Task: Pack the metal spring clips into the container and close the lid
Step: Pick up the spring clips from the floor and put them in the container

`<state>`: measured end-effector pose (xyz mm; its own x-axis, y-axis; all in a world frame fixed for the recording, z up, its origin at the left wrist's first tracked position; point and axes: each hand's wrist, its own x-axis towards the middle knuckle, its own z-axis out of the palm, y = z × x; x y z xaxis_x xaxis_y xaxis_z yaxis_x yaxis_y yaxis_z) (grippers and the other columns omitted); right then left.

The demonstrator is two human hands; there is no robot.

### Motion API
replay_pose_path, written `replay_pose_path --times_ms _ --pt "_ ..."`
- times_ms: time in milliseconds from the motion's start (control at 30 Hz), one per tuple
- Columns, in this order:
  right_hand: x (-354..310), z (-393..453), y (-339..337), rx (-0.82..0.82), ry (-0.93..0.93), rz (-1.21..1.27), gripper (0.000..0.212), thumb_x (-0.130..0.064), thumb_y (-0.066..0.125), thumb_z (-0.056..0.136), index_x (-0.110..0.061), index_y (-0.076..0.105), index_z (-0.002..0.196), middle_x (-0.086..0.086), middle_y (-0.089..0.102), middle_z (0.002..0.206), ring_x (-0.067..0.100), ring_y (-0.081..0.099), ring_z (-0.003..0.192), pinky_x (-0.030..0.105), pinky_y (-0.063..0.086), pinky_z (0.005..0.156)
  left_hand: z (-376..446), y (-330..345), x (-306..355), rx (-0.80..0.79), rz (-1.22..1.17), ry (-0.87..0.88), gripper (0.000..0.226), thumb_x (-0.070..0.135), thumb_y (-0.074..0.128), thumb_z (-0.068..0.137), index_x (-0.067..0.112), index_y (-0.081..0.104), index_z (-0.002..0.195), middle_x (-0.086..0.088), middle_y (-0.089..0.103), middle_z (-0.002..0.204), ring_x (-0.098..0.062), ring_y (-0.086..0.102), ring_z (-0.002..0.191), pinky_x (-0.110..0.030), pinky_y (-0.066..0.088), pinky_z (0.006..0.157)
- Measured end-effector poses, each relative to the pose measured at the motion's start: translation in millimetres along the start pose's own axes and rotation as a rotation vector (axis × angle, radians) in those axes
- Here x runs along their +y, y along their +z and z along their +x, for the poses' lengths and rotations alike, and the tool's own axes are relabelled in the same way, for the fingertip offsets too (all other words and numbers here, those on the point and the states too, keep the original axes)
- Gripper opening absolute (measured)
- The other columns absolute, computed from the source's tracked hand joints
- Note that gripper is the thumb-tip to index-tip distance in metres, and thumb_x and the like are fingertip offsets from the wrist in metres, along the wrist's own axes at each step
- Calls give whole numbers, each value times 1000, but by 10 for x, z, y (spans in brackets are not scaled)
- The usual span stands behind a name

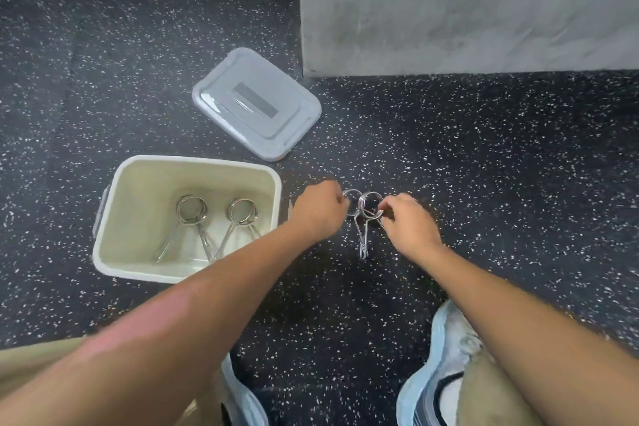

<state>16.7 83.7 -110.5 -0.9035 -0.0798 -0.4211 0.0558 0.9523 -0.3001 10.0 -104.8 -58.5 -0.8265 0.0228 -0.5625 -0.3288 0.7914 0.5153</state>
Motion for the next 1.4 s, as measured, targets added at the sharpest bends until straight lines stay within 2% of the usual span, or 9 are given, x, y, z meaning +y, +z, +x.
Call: replay_pose_path --times_ms 167,300,467,700,800,900,1000,1200,1400 --pt "85 157 184 -76 -165 -158 29 -24 66 91 -22 63 121 -5 55 116 19 63 90 40 57 79 229 334 69 -55 22 -31 26 24 55 96 6 73 99 -13 76 89 -30 71 83 -41 59 79" --pt "158 271 272 -37 -253 -229 17 -19 66 91 -19 67 108 -1 55 107 21 61 83 38 55 71 388 549 14 -43 39 -87 21 25 53 94 14 69 102 -8 73 94 -30 69 86 -44 58 82" --pt "219 323 323 6 -347 -311 15 -9 69 85 -17 66 97 -1 58 97 19 60 78 34 50 68 496 731 -73 -25 88 -109 15 26 52 92 21 66 97 -3 71 84 -27 68 77 -43 59 75" --pt "422 198 201 0 -431 -361 17 -8 72 79 -17 65 91 -2 57 93 16 61 69 32 47 65 597 884 -79 62 166 -141 32 49 68 86 18 60 90 1 66 80 -25 65 75 -37 55 69" --pt "529 104 66 38 -452 -326 8 -10 67 85 -16 64 90 -2 57 91 17 59 67 32 45 63 628 901 -55 99 283 -91 27 43 67 86 17 59 85 1 64 77 -26 63 71 -33 49 62" --pt "611 26 -88 66 -454 -300 5 -12 66 88 -15 65 92 -2 58 92 17 58 65 34 48 63 628 910 -29 119 384 10 9 17 57 85 16 50 79 -2 60 73 -28 57 65 -31 40 56" --pt "671 -19 -234 64 -429 -321 5 -16 64 91 -16 65 95 -3 57 93 16 57 65 36 51 66 592 885 4 82 520 107 24 4 51 80 17 39 65 0 52 62 -28 54 59 -30 36 53" --pt "698 -86 -590 85 -393 -399 6 -18 61 92 -16 65 96 -1 58 94 18 60 67 35 50 64 541 703 -29 13 639 202 12 4 51 83 13 52 77 1 43 58 -18 37 46 -30 28 48" --pt "514 -168 -922 125 -364 -442 10 -19 57 94 -14 65 99 -1 56 96 18 57 65 33 47 61 352 239 60 30 705 313 10 8 50 90 15 55 86 2 50 64 -24 54 60 -33 37 54"
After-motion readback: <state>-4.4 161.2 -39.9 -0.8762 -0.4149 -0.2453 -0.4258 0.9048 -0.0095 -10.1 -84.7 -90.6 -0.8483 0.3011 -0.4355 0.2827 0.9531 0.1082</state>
